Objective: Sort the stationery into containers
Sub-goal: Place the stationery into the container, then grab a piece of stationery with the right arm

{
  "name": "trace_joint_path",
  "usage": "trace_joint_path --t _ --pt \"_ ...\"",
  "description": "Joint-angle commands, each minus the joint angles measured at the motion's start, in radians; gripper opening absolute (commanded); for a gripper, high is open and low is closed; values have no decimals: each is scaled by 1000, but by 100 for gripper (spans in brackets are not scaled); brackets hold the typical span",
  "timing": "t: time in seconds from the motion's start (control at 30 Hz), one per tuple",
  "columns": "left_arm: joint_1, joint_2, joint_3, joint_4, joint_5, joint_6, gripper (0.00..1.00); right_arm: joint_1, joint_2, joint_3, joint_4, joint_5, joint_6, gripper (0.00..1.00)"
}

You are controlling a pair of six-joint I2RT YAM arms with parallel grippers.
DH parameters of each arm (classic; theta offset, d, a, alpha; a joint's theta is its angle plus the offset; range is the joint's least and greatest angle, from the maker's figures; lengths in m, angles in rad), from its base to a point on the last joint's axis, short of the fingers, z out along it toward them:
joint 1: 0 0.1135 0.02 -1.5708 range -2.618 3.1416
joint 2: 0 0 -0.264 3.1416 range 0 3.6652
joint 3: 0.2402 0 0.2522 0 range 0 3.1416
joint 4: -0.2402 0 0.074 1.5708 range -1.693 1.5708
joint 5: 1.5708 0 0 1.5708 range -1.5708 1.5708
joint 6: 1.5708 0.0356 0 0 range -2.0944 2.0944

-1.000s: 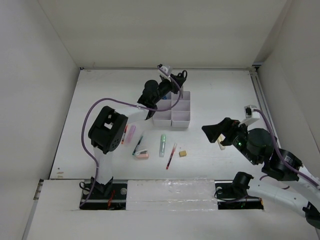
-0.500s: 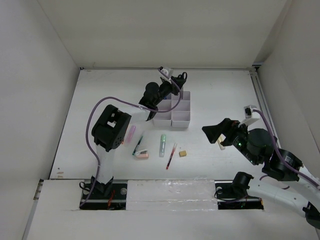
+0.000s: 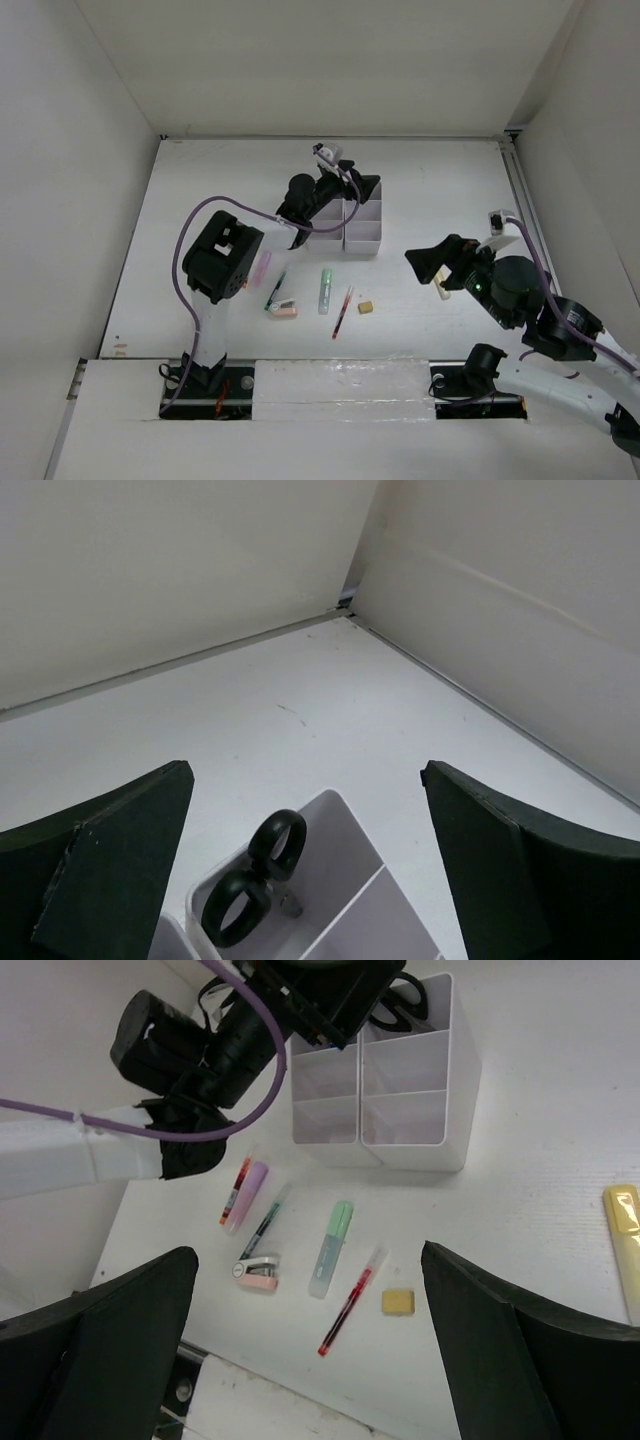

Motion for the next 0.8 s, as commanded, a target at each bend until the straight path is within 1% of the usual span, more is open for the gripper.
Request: trace_joint_path --t 0.0,0.07,0.1,0.17,0.2,0.27,0.3,0.33,0.37,0.4,0.43,0.5,0.53,0.57,0.6,0.63,0.67,0.7,0.73,0.77 --pt "-3 -115 -28 119 15 -43 100 -5 35 -3 1 71 33 100" --pt "-3 -172 -42 107 15 -66 100 -51 76 -3 -34 71 56 100" --pt "-3 -192 -51 95 4 -66 100 -71 136 6 -52 71 75 100" --pt "-3 -259 -51 55 -11 -78 100 -114 193 6 -102 71 127 100" --pt "-3 -283 -42 -4 -11 -89 100 -166 219 6 -102 54 138 100" --pt "-3 -350 -7 -104 -57 -101 100 -227 277 -19 -93 4 147 100" --pt "-3 -370 40 -251 -85 -116 100 -296 291 -29 -82 -15 147 100" --pt "-3 -387 74 -337 -111 -129 100 -330 311 -51 -71 -32 147 100" --pt "-3 -401 109 -432 -176 -150 100 -361 311 -62 -45 -52 156 100" --pt "-3 -427 146 -532 -226 -178 100 -420 311 -80 -19 -113 156 100" --pt "-3 -436 216 -736 -275 -208 100 -453 302 -124 7 -150 156 100" --pt "-3 -465 277 -917 -386 -291 100 -519 293 -154 39 -217 132 100" --pt "-3 -476 312 -1057 -418 -313 100 -580 302 -154 39 -247 132 100" --pt "-3 -509 312 -1111 -483 -352 100 -605 323 -166 49 -262 121 100" --pt "-3 -510 312 -1152 -525 -353 100 -625 339 -166 49 -262 110 100" --pt "-3 -561 291 -1178 -574 -377 100 -646 354 -166 62 -317 99 98" --pt "-3 -592 236 -1195 -612 -420 100 -686 371 -180 78 -339 99 96" --pt "-3 -626 204 -1209 -646 -437 100 -707 409 -189 87 -356 99 96" --pt "-3 -695 174 -1209 -700 -452 100 -730 432 -189 87 -379 84 95" --pt "14 -729 119 -1224 -709 -466 100 -764 452 -200 87 -421 73 94"
